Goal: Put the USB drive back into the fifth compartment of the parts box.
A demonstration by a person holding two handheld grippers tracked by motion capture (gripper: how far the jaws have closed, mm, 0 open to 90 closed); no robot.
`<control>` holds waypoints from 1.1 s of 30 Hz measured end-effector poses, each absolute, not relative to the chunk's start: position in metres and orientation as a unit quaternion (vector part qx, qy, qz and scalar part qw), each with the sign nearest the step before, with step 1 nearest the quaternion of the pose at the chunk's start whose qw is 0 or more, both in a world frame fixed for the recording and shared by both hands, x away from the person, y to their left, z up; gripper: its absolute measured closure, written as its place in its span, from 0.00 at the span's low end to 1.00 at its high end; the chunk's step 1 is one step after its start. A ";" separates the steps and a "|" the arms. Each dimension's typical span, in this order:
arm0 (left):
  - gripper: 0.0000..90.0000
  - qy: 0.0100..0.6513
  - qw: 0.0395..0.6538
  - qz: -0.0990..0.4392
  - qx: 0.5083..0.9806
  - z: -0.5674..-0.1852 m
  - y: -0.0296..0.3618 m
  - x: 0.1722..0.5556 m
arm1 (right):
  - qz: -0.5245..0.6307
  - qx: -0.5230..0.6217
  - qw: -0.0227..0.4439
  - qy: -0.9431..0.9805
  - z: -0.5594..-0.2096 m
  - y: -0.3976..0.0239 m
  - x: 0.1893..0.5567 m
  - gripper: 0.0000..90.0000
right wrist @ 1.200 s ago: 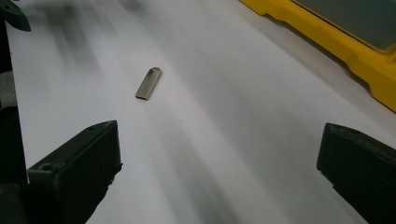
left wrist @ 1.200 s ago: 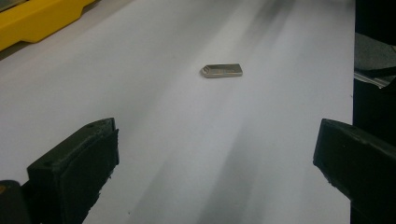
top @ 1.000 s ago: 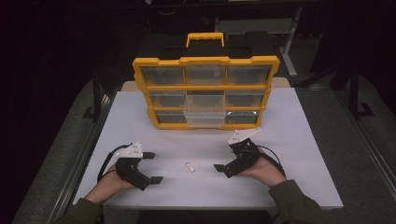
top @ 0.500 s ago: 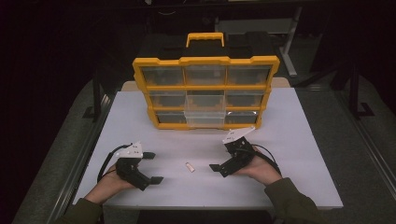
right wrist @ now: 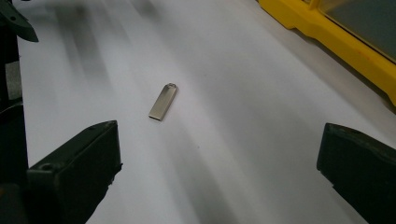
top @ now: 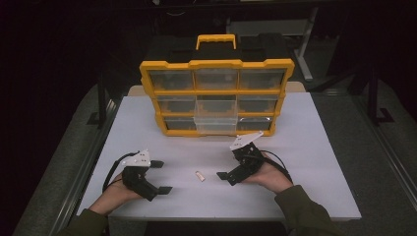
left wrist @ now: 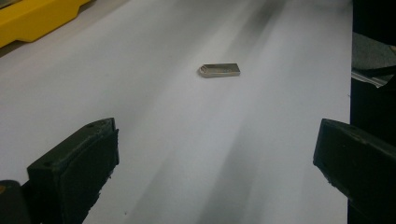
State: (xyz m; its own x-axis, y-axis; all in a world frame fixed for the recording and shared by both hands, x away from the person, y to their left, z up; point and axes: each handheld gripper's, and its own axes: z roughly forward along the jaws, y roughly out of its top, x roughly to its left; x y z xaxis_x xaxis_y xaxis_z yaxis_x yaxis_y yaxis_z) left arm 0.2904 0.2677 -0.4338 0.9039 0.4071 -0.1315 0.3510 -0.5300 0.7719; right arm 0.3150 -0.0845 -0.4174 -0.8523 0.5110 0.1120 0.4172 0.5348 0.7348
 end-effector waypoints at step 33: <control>0.00 0.215 0.434 0.032 0.874 -0.433 0.268 0.290 | 0.399 0.250 0.054 0.881 -0.413 -0.063 0.322 0.00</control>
